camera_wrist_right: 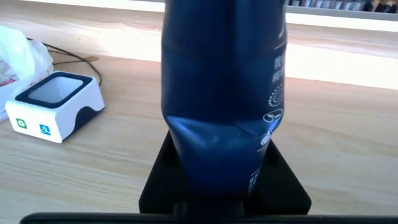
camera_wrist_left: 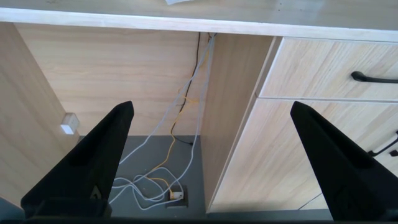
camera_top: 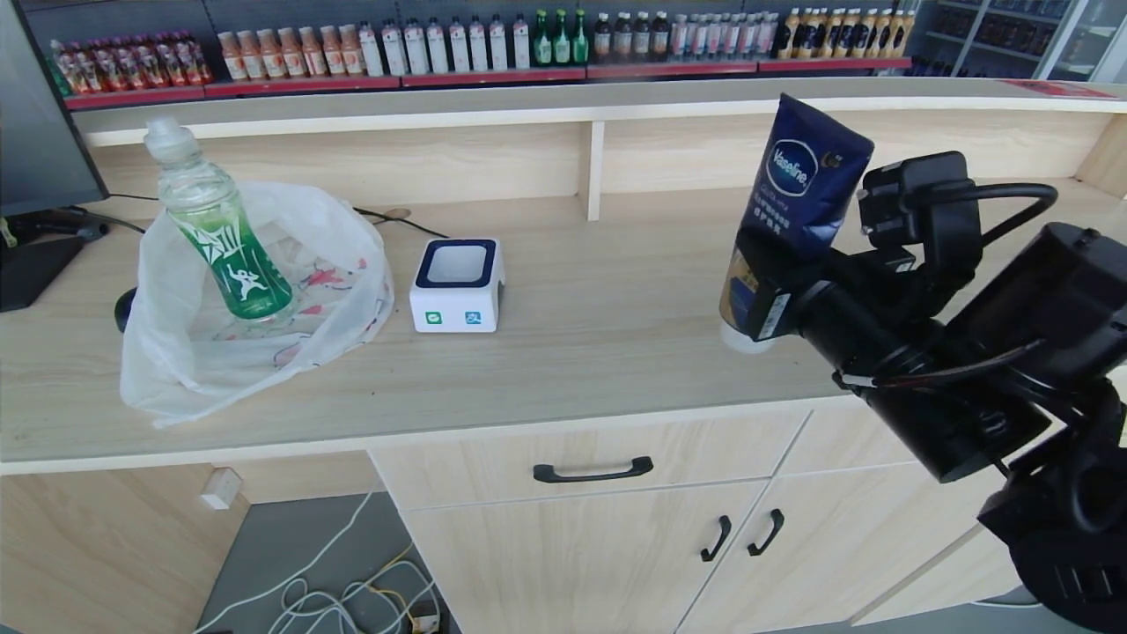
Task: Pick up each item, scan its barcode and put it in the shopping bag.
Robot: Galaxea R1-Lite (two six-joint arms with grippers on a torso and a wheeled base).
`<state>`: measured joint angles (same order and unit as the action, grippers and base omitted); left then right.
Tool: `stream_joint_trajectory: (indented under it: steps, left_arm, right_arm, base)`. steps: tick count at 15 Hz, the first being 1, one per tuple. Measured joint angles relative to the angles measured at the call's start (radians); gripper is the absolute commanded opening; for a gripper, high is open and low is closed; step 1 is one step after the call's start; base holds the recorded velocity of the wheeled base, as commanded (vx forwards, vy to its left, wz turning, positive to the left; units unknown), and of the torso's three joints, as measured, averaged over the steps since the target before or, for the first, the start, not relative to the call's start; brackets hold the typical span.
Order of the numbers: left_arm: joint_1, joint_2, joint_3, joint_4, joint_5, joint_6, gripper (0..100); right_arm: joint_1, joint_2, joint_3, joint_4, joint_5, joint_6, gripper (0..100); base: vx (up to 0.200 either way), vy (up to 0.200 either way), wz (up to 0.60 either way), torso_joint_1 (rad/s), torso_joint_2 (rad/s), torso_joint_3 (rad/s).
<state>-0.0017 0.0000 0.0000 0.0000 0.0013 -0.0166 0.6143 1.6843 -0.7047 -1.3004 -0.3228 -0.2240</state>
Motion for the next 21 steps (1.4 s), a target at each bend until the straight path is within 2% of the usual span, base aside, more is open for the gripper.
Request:
stream_joint_trajectory:
  steps: [4,8,12,21]
  left_arm:
    - [0.0,0.0,0.0,0.0,0.0,0.0,100]
    - [0.0,0.0,0.0,0.0,0.0,0.0,100]
    - [0.0,0.0,0.0,0.0,0.0,0.0,100]
    - [0.0,0.0,0.0,0.0,0.0,0.0,100]
  right_arm:
    - [0.029,-0.037,0.182,-0.214,0.007,0.045,0]
    - [0.088,-0.05,0.275,-0.241,0.079,0.064,0]
    - [0.162,-0.059,0.321,-0.261,0.083,0.046,0]
    - [0.43,-0.079,0.33,-0.264,0.077,-0.256,0]
  base:
    - [0.0,0.0,0.0,0.0,0.0,0.0]
    - [0.0,0.0,0.0,0.0,0.0,0.0]
    - [0.0,0.0,0.0,0.0,0.0,0.0]
    - [0.0,0.0,0.0,0.0,0.0,0.0]
